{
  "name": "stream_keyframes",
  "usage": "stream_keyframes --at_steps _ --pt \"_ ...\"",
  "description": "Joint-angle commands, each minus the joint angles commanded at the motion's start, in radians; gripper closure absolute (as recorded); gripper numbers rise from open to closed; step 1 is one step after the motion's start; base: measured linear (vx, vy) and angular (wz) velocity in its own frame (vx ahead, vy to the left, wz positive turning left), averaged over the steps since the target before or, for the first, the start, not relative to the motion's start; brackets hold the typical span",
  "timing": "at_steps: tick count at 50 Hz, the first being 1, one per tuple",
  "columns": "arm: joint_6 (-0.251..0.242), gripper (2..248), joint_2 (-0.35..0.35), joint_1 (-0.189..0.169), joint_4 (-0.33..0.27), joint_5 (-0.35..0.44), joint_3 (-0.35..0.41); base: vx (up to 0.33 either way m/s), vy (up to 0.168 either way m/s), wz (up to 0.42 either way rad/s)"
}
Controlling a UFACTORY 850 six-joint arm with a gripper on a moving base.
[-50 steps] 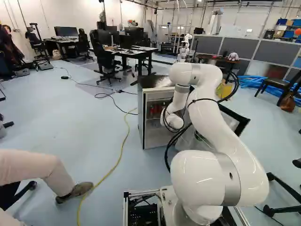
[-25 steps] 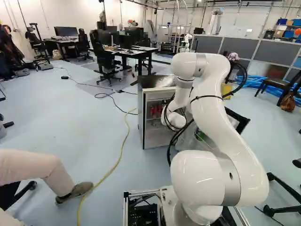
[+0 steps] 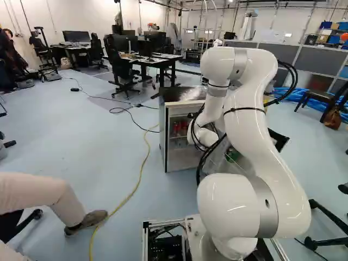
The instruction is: Grab a drink from the fridge
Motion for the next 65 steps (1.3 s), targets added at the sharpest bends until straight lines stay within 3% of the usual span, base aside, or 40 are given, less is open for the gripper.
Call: stream_keyframes --at_steps 65 --pt "0.0 163 0.369 0.005 0.0 0.0 0.344 0.0 0.0 0.0"
